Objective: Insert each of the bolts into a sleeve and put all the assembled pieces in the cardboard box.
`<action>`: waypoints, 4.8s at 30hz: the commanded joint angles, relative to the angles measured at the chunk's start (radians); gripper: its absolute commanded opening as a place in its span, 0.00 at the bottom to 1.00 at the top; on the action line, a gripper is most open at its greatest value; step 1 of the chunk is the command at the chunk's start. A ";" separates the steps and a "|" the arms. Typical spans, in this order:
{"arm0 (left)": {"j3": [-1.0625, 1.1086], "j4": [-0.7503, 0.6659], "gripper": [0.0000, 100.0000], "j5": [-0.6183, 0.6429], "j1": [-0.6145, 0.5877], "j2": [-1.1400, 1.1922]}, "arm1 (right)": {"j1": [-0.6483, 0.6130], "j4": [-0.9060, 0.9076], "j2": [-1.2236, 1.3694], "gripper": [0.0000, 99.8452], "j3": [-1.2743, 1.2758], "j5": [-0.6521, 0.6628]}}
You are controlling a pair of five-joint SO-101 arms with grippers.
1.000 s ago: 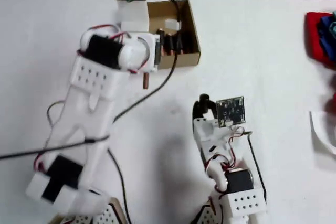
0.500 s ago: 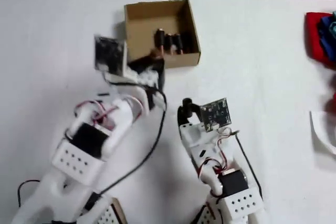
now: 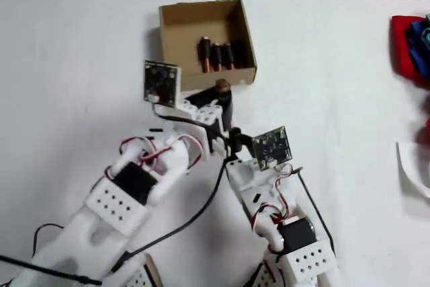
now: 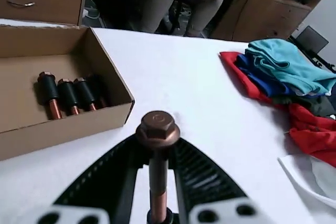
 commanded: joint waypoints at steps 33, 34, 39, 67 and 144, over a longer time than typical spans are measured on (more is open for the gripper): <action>-0.004 -0.041 0.03 -0.002 0.048 0.198 | 0.033 -0.045 -0.035 0.02 -0.015 -0.009; -0.004 -0.043 0.03 -0.002 0.048 0.204 | 0.033 -0.045 -0.035 0.02 -0.015 -0.009; -0.005 -0.037 0.03 -0.002 0.051 0.215 | 0.033 -0.045 -0.035 0.02 -0.015 -0.009; -0.105 0.436 0.19 -0.124 -0.222 -0.183 | 0.147 -0.035 -0.025 0.02 -0.017 -0.009; 0.633 -0.061 0.19 -0.720 -0.799 -0.203 | 0.025 0.452 2.882 0.16 -3.007 -0.135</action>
